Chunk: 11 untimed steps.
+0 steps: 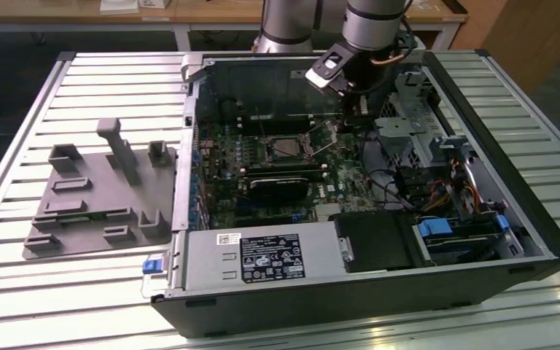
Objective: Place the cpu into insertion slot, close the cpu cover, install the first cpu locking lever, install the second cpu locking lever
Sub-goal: 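Close the cpu cover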
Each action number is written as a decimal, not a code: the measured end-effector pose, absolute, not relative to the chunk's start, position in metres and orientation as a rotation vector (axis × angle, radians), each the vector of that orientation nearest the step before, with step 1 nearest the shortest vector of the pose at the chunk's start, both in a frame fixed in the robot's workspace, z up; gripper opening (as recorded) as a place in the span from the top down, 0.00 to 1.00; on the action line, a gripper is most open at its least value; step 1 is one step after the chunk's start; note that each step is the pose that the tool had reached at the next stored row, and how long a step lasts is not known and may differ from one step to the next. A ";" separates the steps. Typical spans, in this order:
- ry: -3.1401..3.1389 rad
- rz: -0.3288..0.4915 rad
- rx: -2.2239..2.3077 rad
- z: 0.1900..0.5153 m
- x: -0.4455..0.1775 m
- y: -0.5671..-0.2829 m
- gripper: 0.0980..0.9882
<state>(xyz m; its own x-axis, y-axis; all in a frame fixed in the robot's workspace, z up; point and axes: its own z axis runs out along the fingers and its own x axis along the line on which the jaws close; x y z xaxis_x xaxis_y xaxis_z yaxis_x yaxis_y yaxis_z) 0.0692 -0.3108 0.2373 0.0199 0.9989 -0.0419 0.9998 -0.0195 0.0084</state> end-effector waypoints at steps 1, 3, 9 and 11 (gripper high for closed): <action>2.182 -0.053 2.224 0.237 0.069 -0.311 1.00; 2.194 -0.081 2.236 0.237 0.070 -0.311 1.00; 2.226 -0.157 2.265 0.236 0.070 -0.311 1.00; 2.226 -0.158 2.266 0.236 0.070 -0.311 1.00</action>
